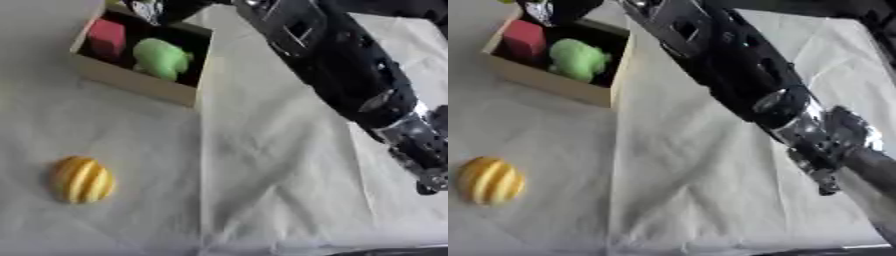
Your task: Pick up objects on the table and place them in the box.
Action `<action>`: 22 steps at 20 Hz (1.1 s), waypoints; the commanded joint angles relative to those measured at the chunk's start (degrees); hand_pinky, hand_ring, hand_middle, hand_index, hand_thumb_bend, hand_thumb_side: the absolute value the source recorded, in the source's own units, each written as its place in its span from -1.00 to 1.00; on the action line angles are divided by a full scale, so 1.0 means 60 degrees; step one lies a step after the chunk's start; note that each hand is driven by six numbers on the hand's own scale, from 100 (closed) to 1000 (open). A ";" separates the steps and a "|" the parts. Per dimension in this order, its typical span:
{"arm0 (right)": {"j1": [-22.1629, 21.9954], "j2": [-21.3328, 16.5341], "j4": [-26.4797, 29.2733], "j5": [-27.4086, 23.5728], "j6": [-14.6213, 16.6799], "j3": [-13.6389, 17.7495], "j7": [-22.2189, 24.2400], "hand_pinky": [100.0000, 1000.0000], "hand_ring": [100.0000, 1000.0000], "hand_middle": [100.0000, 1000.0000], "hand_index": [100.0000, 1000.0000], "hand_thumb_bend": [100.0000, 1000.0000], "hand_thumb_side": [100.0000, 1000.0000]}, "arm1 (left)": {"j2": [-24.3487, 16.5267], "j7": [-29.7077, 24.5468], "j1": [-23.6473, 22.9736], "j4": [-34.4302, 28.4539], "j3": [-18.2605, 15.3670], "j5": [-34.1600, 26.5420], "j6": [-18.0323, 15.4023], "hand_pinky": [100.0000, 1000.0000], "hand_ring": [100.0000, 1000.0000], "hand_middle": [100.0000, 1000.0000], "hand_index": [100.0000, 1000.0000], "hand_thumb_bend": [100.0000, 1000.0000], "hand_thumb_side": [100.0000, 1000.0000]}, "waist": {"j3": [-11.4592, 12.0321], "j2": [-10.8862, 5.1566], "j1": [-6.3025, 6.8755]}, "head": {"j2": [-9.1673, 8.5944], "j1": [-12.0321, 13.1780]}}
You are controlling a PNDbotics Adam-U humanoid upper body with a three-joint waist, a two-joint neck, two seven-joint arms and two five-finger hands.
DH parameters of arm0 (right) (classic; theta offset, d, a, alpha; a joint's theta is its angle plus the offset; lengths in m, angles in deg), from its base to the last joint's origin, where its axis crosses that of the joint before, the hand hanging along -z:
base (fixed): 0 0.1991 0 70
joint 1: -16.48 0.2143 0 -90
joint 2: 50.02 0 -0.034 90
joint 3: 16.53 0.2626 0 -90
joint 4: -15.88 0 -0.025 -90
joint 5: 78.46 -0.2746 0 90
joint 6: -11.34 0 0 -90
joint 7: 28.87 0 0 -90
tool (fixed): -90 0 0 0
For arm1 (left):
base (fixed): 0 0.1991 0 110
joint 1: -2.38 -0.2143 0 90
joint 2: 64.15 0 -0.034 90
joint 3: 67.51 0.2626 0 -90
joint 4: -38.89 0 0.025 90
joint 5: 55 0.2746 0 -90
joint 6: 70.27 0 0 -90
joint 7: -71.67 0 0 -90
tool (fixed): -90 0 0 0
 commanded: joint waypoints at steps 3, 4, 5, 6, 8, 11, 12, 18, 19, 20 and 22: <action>0.0466 0.0539 -0.1881 0.1348 0.0889 0.0426 -0.0395 0.48 0.39 -0.04 0.38 -1.00 -1.00 | -0.0110 -0.0091 0.0169 -0.0186 0.0034 -0.0047 -0.0011 0.40 0.70 0.40 0.60 -0.98 0.08 | 0.0115 0.0034 0.0059 | 0.0037 -0.0059; 0.0502 0.0606 -0.2095 0.1575 0.1062 0.0456 -0.0414 0.49 0.44 0.04 0.43 -1.00 -1.00 | -0.0107 -0.0094 0.0174 -0.0185 0.0036 -0.0047 -0.0010 0.40 0.70 0.40 0.60 -0.98 0.08 | 0.0131 0.0045 0.0058 | 0.0037 -0.0057; 0.0539 0.0664 -0.2274 0.1772 0.1240 0.0466 -0.0363 0.50 0.46 0.08 0.48 -1.00 -1.00 | -0.0102 -0.0095 0.0178 -0.0184 0.0037 -0.0050 -0.0009 0.40 0.70 0.40 0.60 -0.98 0.08 | 0.0144 0.0056 0.0055 | 0.0037 -0.0051; 0.0569 0.0711 -0.2410 0.1928 0.1407 0.0488 -0.0290 0.51 0.50 0.14 0.55 -0.99 -1.00 | -0.0097 -0.0097 0.0180 -0.0182 0.0039 -0.0054 -0.0007 0.40 0.70 0.40 0.60 -0.98 0.08 | 0.0151 0.0064 0.0054 | 0.0037 -0.0043; 0.0613 0.0788 -0.2591 0.2208 0.1719 0.0532 -0.0026 0.54 0.58 0.31 0.68 -0.77 -1.00 | -0.0083 -0.0107 0.0184 -0.0174 0.0051 -0.0062 0.0000 0.40 0.70 0.40 0.60 -0.99 0.08 | 0.0152 0.0076 0.0057 | 0.0037 -0.0018; 0.0675 0.0848 -0.2832 0.2739 0.1994 0.0627 0.0521 0.61 0.71 0.50 0.81 -0.49 -1.00 | -0.0069 -0.0124 0.0197 -0.0160 0.0066 -0.0066 0.0007 0.40 0.70 0.40 0.60 -0.99 0.08 | 0.0147 0.0077 0.0061 | 0.0037 0.0035; 0.0693 0.0863 -0.2874 0.2947 0.2030 0.0671 0.0646 0.63 0.75 0.54 0.83 -0.42 -1.00 | -0.0065 -0.0130 0.0200 -0.0158 0.0068 -0.0066 0.0007 0.40 0.70 0.40 0.60 -0.99 0.08 | 0.0146 0.0074 0.0061 | 0.0037 0.0048; 0.0754 0.0874 -0.2919 0.4056 0.1921 0.0895 0.0857 0.71 0.84 0.63 0.91 -0.22 -0.53 | -0.0049 -0.0140 0.0163 -0.0122 0.0072 -0.0070 0.0020 0.40 0.70 0.40 0.60 -0.99 0.09 | 0.0133 0.0049 0.0063 | 0.0037 0.0131; 0.0763 0.0871 -0.2906 0.4157 0.1874 0.0926 0.0848 0.71 0.84 0.64 0.91 -0.22 -0.50 | -0.0044 -0.0139 0.0153 -0.0116 0.0072 -0.0074 0.0022 0.40 0.70 0.41 0.60 -0.99 0.09 | 0.0127 0.0043 0.0064 | 0.0037 0.0146; 0.0768 0.0866 -0.2883 0.4235 0.1825 0.0950 0.0845 0.70 0.84 0.63 0.91 -0.22 -0.50 | -0.0042 -0.0142 0.0145 -0.0111 0.0073 -0.0077 0.0023 0.40 0.70 0.41 0.60 -0.99 0.09 | 0.0122 0.0038 0.0064 | 0.0037 0.0155; 0.0762 0.0836 -0.2767 0.4319 0.1678 0.1015 0.0797 0.70 0.84 0.63 0.91 -0.23 -0.50 | -0.0037 -0.0155 0.0124 -0.0101 0.0081 -0.0081 0.0027 0.40 0.70 0.41 0.60 -1.00 0.10 | 0.0106 0.0024 0.0070 | 0.0037 0.0183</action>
